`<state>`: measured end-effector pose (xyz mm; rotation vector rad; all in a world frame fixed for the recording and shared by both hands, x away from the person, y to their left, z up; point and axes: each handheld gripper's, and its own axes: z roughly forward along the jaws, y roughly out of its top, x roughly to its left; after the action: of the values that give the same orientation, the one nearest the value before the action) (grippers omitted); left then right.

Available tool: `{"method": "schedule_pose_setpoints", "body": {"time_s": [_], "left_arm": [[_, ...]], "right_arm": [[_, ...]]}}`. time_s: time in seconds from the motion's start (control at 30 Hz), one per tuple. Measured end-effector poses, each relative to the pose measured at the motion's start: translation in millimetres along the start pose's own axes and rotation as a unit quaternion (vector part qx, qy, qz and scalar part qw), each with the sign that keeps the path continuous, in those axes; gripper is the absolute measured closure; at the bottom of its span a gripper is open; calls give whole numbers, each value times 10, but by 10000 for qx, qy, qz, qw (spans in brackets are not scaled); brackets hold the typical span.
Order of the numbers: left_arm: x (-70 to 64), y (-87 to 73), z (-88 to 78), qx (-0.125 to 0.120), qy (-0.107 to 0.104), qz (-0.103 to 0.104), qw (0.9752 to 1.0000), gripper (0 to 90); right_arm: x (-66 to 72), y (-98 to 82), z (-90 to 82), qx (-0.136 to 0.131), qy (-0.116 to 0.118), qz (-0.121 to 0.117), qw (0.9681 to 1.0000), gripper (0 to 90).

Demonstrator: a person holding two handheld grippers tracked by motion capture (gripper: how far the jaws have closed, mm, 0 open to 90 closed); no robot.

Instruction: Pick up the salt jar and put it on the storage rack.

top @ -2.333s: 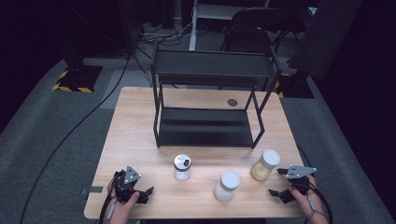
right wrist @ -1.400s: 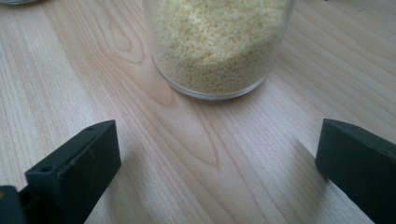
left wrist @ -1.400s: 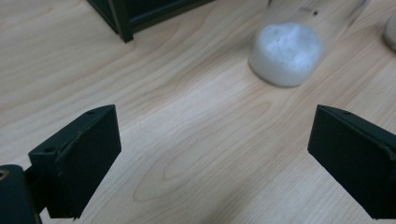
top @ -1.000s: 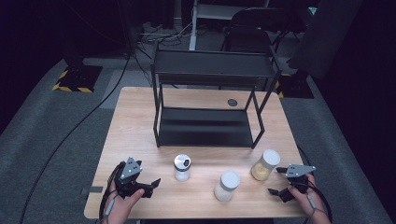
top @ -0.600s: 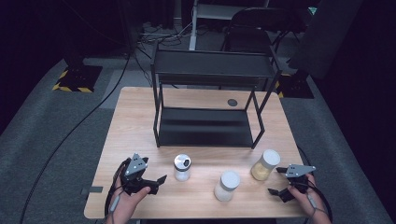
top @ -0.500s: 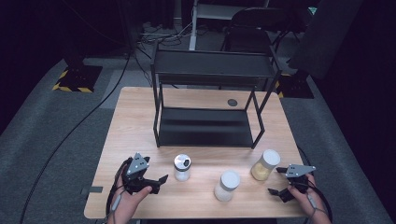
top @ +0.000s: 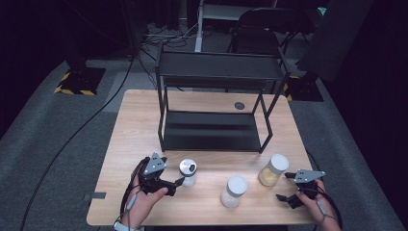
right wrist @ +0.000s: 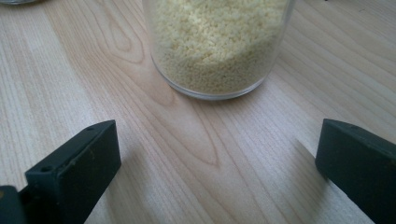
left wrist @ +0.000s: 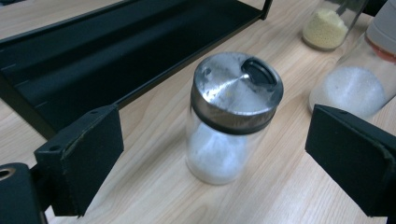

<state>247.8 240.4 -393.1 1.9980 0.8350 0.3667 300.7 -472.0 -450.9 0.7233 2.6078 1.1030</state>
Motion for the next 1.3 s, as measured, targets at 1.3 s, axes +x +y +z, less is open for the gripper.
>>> {"method": "schedule_pose_setpoints", "body": {"time_s": [1.3], "left_arm": [[3, -51, 576, -101, -209, 194, 9995, 91]], "right_arm": [[4, 0, 0, -1, -8, 7, 10000, 0]]}}
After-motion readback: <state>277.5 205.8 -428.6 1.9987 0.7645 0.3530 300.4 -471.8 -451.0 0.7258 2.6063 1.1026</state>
